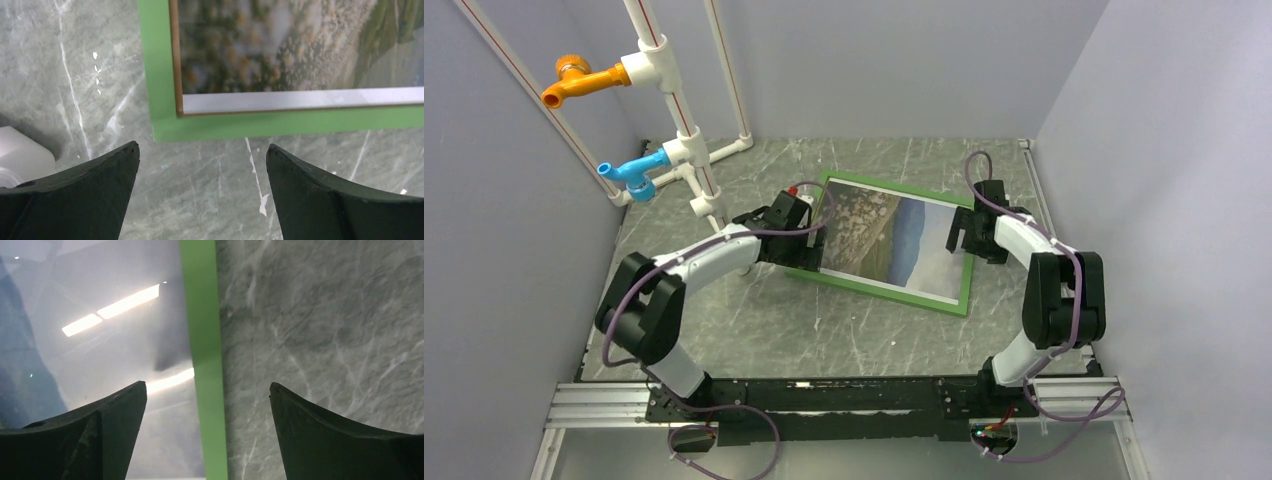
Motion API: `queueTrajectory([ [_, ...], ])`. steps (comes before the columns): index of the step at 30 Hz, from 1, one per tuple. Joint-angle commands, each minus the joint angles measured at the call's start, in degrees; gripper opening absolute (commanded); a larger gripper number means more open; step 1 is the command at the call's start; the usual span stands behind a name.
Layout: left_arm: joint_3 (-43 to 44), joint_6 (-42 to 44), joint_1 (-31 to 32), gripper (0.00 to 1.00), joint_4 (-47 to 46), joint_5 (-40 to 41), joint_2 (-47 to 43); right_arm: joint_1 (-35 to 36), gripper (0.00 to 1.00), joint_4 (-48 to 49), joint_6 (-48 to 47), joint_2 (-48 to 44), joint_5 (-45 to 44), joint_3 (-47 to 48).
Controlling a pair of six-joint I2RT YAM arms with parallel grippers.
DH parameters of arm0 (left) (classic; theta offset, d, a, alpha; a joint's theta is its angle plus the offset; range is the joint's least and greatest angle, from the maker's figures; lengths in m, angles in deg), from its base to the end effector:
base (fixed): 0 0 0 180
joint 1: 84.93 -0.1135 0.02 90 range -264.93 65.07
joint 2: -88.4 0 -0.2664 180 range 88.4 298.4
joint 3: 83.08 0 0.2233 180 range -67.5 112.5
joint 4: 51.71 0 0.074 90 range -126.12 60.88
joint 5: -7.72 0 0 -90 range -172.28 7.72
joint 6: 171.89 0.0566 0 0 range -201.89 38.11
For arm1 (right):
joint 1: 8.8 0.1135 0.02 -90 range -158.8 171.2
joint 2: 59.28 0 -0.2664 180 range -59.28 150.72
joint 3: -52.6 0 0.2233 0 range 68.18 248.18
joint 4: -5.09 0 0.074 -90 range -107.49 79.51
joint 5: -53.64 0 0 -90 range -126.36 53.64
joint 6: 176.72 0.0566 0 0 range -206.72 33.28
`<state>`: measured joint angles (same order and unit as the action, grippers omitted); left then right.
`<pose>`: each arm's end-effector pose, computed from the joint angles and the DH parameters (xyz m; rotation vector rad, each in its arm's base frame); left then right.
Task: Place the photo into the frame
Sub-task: Adjust the photo frame at the center of the board.
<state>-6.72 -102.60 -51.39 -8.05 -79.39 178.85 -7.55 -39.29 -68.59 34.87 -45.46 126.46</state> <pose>0.2586 -0.1680 0.2151 0.2720 2.5896 -0.2848 0.3044 -0.0023 0.1844 0.4404 2.6419 -0.1088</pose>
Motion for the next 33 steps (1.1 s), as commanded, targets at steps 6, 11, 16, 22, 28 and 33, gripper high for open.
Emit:
queueTrajectory([
  [6,5.37,-0.91,-3.55,0.99,-3.53,-0.95,8.12,0.24,1.00,0.18,4.58,-10.22,10.12,-10.91],
  [11,3.81,-1.55,-4.10,0.99,-6.77,-6.22,9.98,0.25,1.00,1.99,6.20,-10.74,15.84,-14.15],
  [16,1.22,-2.19,-3.96,0.97,-9.27,-11.62,10.52,0.23,1.00,2.85,6.38,-7.83,19.26,-10.88],
  [22,-4.75,-2.96,-1.57,0.94,-11.44,-14.50,6.58,0.24,1.00,0.34,3.69,-0.35,20.98,-1.10],
  [28,-9.76,-6.85,6.13,0.92,-12.24,-13.66,1.50,0.25,1.00,-3.18,1.50,7.13,19.21,9.84],
  [33,-10.79,-12.22,15.94,0.92,-11.09,-10.78,-0.88,0.73,1.00,-4.60,1.66,12.47,19.62,17.62],
])
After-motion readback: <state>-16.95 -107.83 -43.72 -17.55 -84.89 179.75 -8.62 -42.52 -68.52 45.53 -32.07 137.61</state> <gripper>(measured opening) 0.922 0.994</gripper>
